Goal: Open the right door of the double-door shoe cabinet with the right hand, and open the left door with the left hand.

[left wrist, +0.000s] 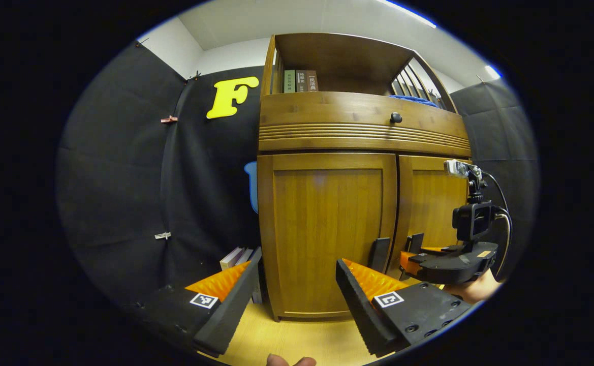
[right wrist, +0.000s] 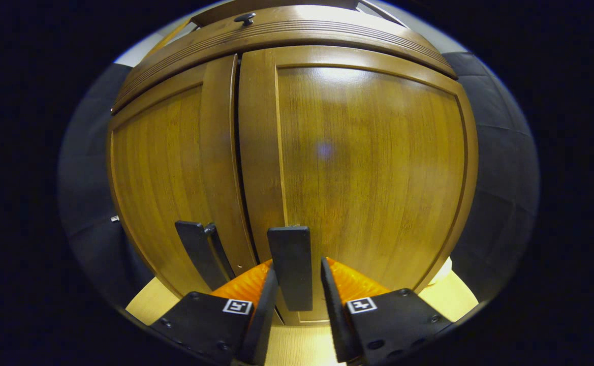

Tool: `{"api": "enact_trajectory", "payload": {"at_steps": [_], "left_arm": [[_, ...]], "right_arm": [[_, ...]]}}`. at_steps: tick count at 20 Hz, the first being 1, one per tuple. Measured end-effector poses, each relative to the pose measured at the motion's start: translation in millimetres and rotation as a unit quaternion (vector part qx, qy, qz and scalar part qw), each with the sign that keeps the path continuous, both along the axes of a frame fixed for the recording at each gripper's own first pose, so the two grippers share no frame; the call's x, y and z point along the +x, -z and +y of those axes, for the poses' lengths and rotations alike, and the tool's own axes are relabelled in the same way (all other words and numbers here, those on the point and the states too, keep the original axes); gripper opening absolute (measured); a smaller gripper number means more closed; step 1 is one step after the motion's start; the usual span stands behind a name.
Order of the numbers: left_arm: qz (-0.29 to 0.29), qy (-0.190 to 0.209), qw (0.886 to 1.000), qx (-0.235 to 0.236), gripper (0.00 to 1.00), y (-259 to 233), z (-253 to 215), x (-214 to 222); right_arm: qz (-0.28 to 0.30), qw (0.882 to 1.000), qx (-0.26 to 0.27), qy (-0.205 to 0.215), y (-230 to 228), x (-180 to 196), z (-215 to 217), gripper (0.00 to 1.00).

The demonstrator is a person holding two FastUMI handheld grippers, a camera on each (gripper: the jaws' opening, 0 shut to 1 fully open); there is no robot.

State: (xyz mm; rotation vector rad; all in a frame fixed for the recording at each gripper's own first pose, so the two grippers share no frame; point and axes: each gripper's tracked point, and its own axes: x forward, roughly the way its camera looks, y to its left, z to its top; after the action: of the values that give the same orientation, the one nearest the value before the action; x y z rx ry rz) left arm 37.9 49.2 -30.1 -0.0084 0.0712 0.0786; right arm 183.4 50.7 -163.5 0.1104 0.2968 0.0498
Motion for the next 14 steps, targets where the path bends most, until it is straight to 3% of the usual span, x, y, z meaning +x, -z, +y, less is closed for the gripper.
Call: {"api": "enact_trajectory", "payload": {"at_steps": [1,3,5,14], "left_arm": [[0.001,-0.001,1.000,-0.001,0.94,2,0,-1],[0.001,-0.003,1.000,-0.003,0.95,2,2,-2],[0.002,-0.004,1.000,-0.004,0.95,3,1,-3],[0.000,-0.009,1.000,-0.004,0.95,2,1,-19]], "right_arm": [[-0.004,1.000,-0.009,0.001,-2,-1,-1,0.43],[-0.010,1.000,-0.025,-0.006,-2,-3,-1,0.39],[-0.004,1.000,-0.028,-0.011,-2,-6,-2,0.27],[0.002,1.000,-0.012,-0.027,-10,-54,-15,0.26]]}}
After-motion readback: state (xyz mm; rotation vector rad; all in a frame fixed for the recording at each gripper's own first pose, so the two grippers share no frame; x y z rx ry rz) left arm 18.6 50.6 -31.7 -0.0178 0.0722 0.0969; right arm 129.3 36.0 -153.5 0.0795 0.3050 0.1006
